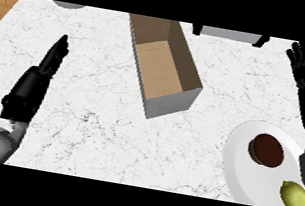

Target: Pick the cupcake from the plate and place it in the cardboard box

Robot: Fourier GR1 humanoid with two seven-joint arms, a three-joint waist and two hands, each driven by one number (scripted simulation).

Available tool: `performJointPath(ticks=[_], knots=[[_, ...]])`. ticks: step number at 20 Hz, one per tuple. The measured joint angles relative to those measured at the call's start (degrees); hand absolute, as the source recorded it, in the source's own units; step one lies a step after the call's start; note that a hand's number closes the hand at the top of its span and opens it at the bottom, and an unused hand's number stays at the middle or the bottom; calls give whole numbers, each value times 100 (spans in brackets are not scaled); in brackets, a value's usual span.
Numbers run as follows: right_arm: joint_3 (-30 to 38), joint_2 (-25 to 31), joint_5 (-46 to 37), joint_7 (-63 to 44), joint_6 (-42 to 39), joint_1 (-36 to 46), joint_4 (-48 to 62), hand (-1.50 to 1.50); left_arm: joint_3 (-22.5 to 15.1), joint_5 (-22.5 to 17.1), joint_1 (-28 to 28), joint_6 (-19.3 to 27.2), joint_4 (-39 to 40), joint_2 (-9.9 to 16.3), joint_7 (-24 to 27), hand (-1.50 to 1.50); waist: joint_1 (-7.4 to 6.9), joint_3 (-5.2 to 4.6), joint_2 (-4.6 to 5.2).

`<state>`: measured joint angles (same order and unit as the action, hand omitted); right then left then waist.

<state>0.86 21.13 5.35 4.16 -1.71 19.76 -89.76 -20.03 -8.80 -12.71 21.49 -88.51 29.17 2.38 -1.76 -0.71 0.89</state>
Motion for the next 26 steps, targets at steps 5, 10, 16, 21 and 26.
performJointPath(ticks=[5, 10, 16, 21, 26], knots=[[405, -134, 357, 489, -166, 173, 532, -150, 282, 11, 464, -18, 120, 120, -89, 0, 76, 53, -53], [754, 123, -422, 516, 695, -181, 1144, -150, 301, -38, 786, 57, 291, 59, -269, 0, 132, 48, -21], [1277, -239, -209, 1465, 1001, -520, 1810, -150, 427, -44, 890, -102, 395, -52, -452, 0, 153, 72, -63], [965, 438, -924, 1413, 766, -810, 1925, -150, 406, 79, 1080, -57, 236, -88, -504, 0, 151, 69, -90], [512, 1483, -1585, 728, 11, -927, 1802, -150, 424, 124, 1066, -55, 195, -89, -583, 0, 159, 58, -97]])
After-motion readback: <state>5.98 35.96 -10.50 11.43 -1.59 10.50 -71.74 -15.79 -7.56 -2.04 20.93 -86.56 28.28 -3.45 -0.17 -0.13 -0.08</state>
